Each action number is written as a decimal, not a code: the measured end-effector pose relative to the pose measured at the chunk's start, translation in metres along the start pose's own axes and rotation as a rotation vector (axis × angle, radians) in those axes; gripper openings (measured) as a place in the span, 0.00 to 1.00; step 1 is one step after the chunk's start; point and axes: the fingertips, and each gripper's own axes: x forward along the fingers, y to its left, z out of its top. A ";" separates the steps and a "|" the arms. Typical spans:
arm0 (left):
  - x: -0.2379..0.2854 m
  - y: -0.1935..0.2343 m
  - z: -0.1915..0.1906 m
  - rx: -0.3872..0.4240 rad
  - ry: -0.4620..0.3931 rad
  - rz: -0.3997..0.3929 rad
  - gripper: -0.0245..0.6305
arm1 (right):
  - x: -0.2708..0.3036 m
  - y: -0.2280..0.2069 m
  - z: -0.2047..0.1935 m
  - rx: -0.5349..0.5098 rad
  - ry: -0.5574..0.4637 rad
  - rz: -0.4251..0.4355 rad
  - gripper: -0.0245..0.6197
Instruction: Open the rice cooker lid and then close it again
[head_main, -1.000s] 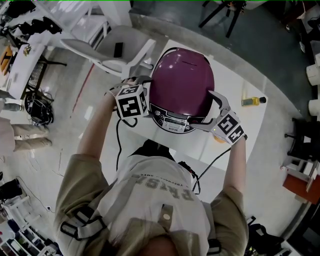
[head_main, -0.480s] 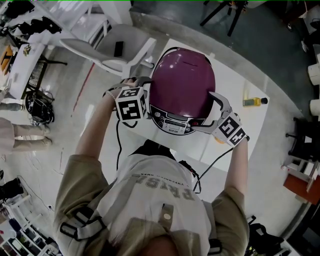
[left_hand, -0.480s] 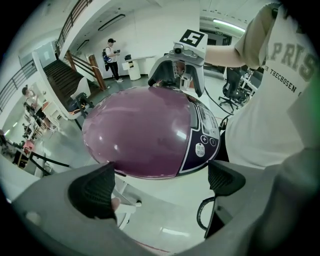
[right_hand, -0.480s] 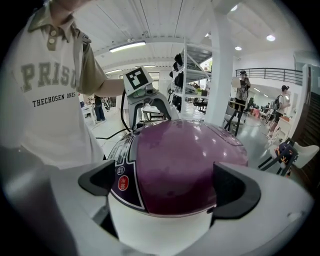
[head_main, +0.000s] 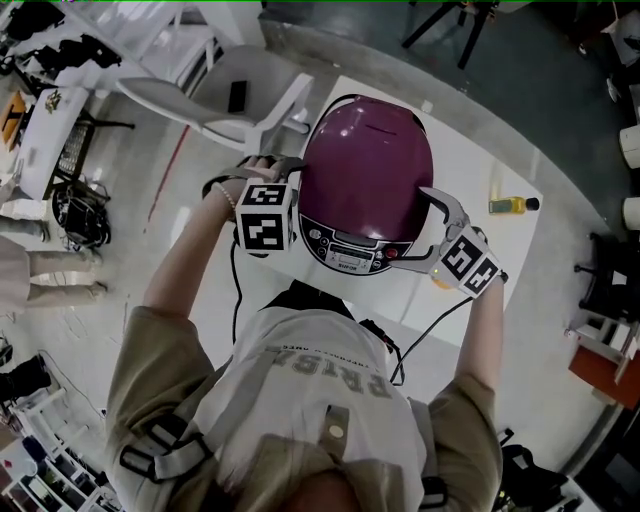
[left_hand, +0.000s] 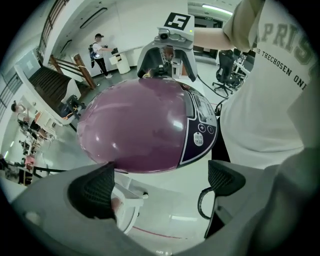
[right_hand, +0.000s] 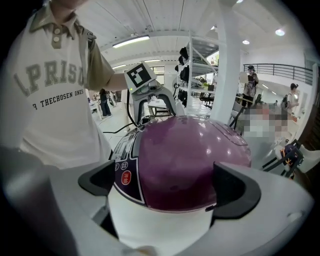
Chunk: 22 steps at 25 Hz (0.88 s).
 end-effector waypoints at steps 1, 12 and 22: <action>0.001 -0.001 -0.002 0.014 0.020 0.000 0.94 | 0.001 0.000 -0.002 -0.006 0.018 0.006 0.94; 0.007 0.001 -0.009 0.084 0.126 0.015 0.95 | 0.002 0.002 -0.009 -0.007 0.166 0.049 0.94; 0.010 0.003 -0.013 0.114 0.186 0.054 0.95 | 0.007 0.003 -0.016 -0.013 0.311 0.043 0.94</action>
